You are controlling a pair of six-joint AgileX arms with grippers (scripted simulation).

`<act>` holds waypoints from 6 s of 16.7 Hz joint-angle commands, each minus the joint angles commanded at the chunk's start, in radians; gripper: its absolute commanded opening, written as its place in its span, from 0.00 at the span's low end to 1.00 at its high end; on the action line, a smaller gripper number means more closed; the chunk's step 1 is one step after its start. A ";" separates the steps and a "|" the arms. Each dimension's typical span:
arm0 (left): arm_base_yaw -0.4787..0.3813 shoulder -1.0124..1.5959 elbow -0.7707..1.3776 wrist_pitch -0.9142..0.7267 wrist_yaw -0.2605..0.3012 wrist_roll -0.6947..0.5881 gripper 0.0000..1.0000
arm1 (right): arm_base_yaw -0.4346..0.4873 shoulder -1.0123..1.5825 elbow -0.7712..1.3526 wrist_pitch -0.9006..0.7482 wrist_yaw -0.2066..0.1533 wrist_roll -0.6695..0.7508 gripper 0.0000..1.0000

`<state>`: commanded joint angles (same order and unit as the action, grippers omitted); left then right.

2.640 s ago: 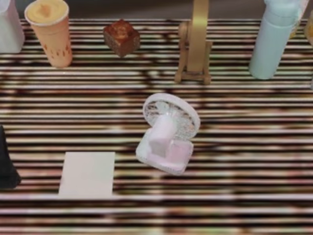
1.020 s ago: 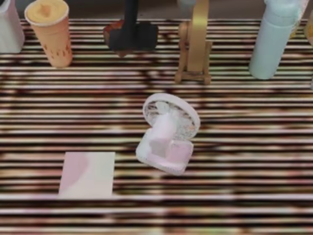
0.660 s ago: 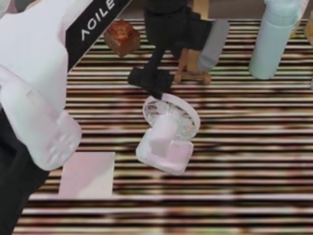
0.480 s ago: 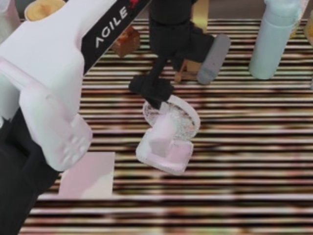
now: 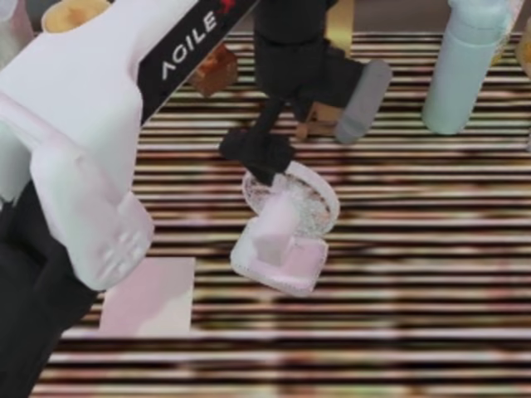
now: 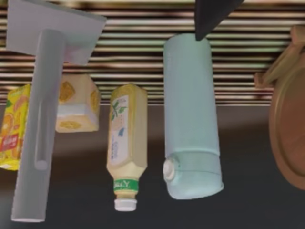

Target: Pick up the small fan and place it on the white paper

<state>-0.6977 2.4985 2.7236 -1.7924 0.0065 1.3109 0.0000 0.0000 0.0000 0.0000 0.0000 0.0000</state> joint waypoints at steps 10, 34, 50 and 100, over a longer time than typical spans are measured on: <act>-0.001 -0.145 -0.452 0.304 -0.002 -0.001 1.00 | 0.000 0.000 0.000 0.000 0.000 0.000 1.00; -0.001 -0.147 -0.459 0.310 -0.002 0.000 0.00 | 0.000 0.000 0.000 0.000 0.000 0.000 1.00; 0.018 0.015 0.058 -0.039 -0.001 0.001 0.00 | 0.000 0.000 0.000 0.000 0.000 0.000 1.00; 0.184 -0.821 -1.297 0.466 -0.003 -3.390 0.00 | 0.000 0.000 0.000 0.000 0.000 0.000 1.00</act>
<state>-0.5138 1.6773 1.4265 -1.3260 0.0031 -2.0794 0.0000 0.0000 0.0000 0.0000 0.0000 0.0000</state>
